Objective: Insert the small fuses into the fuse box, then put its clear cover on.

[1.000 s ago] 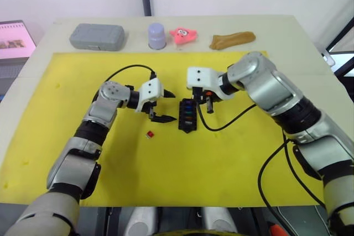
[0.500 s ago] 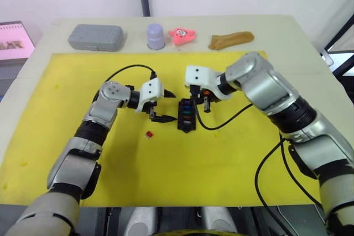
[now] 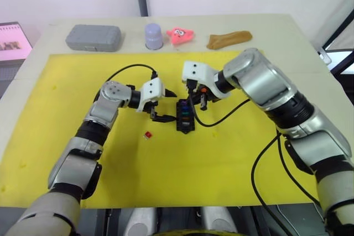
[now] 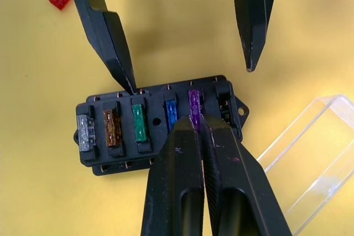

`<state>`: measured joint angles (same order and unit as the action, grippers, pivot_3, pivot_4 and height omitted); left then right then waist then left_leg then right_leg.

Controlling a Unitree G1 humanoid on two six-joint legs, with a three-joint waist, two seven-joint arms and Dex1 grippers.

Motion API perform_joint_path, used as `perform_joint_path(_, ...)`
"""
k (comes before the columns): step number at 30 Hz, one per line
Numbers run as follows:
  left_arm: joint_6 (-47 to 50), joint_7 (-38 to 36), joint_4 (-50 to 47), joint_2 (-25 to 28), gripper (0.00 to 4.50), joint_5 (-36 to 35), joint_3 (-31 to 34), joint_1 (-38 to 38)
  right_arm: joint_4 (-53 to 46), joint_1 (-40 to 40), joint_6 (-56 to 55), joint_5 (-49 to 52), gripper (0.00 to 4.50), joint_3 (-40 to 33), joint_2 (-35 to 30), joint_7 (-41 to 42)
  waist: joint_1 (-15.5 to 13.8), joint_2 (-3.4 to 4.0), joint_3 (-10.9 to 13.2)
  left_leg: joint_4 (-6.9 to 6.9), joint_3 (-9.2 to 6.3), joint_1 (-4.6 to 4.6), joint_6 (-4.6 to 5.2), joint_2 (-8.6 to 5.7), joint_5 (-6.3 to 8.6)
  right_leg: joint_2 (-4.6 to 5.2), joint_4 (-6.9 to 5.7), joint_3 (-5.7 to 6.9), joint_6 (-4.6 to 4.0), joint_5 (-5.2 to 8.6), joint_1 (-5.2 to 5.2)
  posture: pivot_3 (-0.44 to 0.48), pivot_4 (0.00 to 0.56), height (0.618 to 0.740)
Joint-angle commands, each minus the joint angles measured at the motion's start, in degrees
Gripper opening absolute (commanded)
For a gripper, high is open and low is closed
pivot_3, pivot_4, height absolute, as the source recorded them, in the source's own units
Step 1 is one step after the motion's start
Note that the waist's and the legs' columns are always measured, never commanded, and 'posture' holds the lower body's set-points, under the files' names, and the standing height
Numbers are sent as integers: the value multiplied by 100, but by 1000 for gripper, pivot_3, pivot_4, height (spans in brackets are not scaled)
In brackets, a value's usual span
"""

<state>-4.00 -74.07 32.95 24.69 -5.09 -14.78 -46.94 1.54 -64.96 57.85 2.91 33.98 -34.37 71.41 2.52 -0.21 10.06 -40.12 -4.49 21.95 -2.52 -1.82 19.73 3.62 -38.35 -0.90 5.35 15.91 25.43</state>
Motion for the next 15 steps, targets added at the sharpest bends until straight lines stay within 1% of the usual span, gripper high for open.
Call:
perform_joint_path(1, -29, 34, -188, 3, 4432, -16, 81, -8, -122, -165, -39, 60, 0, -127, -28, 2, -1, 0, 0, 0, 0, 0, 0, 0, 0, 0, 0, 0, 0, 0, 0, 0, 150, 740)
perform_joint_path(8, -22, 27, -231, 13, 4432, -28, 73, 19, -25, -91, -307, -106, 0, 50, -121, -94, 0, 0, 0, 0, -1, 0, 0, -9, 0, 3, -1, 0, 0, 0, 1, 0, 150, 740)
perform_joint_path(15, -21, 21, -236, 6, 4432, -26, 65, 16, -51, -53, -401, -167, 0, 79, -172, -75, 0, 0, 0, -1, -2, 0, 0, -12, 0, 5, -2, 0, 0, 0, 0, 0, 150, 740)
